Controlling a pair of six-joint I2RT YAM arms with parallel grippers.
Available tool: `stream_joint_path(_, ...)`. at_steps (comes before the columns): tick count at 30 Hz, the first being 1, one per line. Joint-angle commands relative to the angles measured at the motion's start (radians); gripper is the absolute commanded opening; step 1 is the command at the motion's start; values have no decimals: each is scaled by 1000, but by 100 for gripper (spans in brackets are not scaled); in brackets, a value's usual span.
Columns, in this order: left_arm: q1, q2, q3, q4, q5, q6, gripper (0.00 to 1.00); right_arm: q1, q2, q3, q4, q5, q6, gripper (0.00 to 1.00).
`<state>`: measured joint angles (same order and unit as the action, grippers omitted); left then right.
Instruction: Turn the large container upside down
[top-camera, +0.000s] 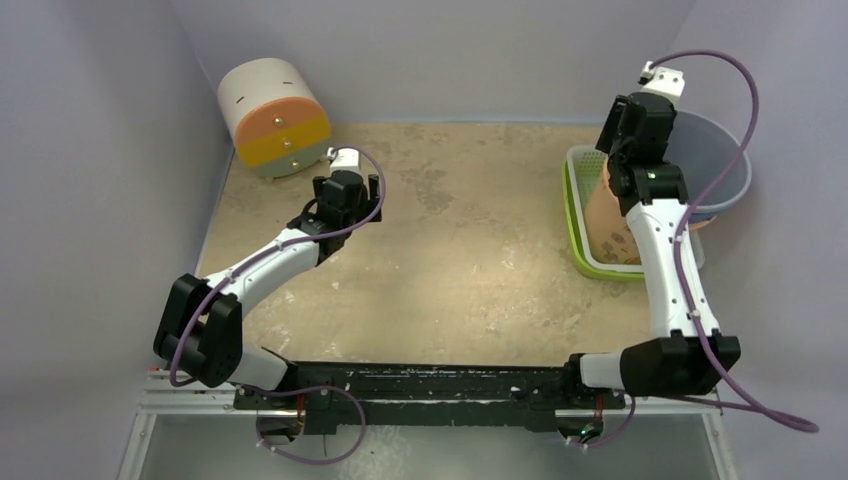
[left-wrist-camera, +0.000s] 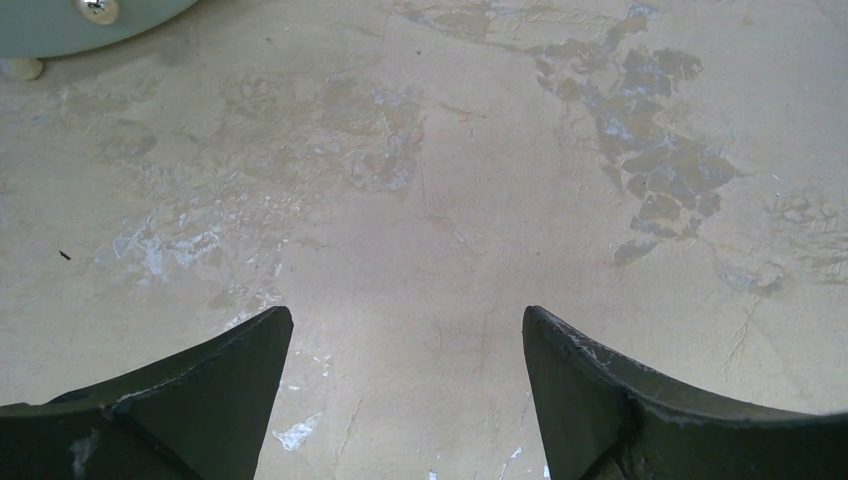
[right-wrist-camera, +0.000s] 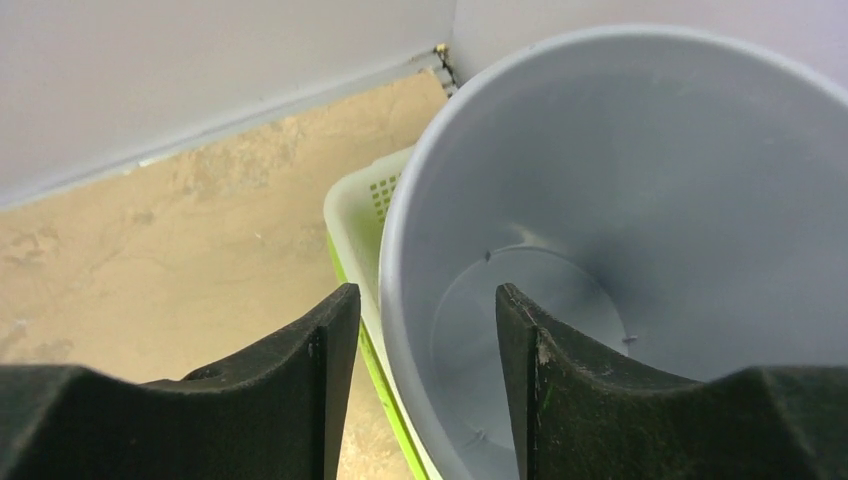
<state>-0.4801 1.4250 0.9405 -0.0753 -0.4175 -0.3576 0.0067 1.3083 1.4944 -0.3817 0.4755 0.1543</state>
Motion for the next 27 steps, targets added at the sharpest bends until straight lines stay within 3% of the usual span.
stream_joint_path(1,-5,2,33,35,-5,-6,82,3,54,-11,14,-20,-15,53)
stream_joint_path(8,-6,-5,34,33,-11,1,82,-7,52,-25,47,0,-8,44)
stream_joint_path(14,-6,3,35,37,-7,1,82,-7,38,-12,44,12,-3,22)
stream_joint_path(19,-6,6,35,38,-3,1,82,-7,48,-5,38,11,-11,22)
stream_joint_path(23,-8,6,34,35,-7,2,82,-7,57,-1,32,22,-4,0)
stream_joint_path(27,-7,5,36,33,-10,2,82,-7,64,80,-12,41,-12,0)
